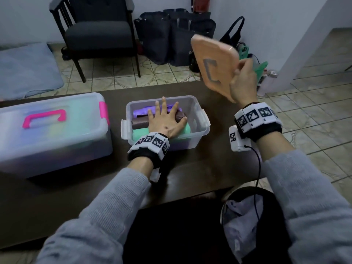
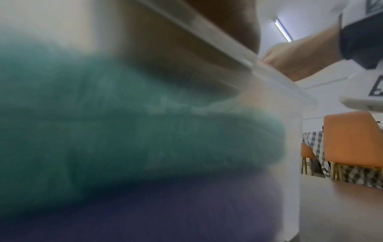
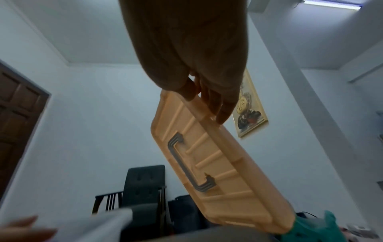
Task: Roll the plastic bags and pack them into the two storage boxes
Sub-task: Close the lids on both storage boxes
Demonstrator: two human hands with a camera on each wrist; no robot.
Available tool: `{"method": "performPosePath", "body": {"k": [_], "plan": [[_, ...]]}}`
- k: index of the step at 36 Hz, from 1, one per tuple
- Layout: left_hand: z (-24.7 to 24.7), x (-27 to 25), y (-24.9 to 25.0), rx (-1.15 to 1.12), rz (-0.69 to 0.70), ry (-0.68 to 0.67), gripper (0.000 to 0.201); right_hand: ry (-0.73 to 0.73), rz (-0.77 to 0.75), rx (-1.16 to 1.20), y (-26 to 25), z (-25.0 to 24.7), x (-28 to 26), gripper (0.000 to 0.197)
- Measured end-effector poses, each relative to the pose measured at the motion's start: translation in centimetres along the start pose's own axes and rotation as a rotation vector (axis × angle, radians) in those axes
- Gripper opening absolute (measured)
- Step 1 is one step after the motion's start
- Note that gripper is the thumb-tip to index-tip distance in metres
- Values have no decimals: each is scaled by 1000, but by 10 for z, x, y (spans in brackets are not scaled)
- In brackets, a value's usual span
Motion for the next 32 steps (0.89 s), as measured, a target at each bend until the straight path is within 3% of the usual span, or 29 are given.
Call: {"method": "performPosePath", "body": {"k": [5, 9, 13, 16, 18, 20, 23, 25, 28, 30, 32], "plan": [[-6, -3, -4, -266, -49, 117, 68, 131, -18, 242, -28, -12, -7, 23], [-16, -13, -10, -626, -92, 272, 58, 222, 23, 435, -43, -13, -15, 23], [-30, -25, -23, -865, -196, 354, 53, 232, 247, 811, -50, -1, -27, 7], [-43, -29, -35, -1087, -281, 363, 49, 138, 448, 1137, -48, 14, -44, 17], [-51, -32, -43, -1192, -357, 361, 43, 62, 570, 1211, -42, 24, -58, 19], [-52, -33, -54, -1157, -436, 363, 44, -21, 655, 1231, -35, 33, -73, 18], [-53, -37, -67, -1089, -485, 347, 41, -131, 716, 1207, -25, 38, -89, 21], [-51, -42, -74, -1028, -498, 327, 35, -101, 725, 1126, -18, 37, -92, 22], [-43, -49, -77, -876, -488, 301, 33, -26, 663, 733, -5, 39, -90, 26], [-38, -53, -77, -743, -496, 271, 35, -45, 558, 389, 2, 40, -88, 31], [-32, -54, -76, -655, -460, 230, 37, -42, 490, 196, 5, 38, -88, 31]]}}
Point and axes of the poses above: each hand's wrist, its own x-axis towards the middle knuckle, its own z-axis out of the palm, y = z × x, the point moved 1 cm from there along x, towards the middle knuckle, and after that the axes turned 15 degrees about x, right-handed, at the moved point
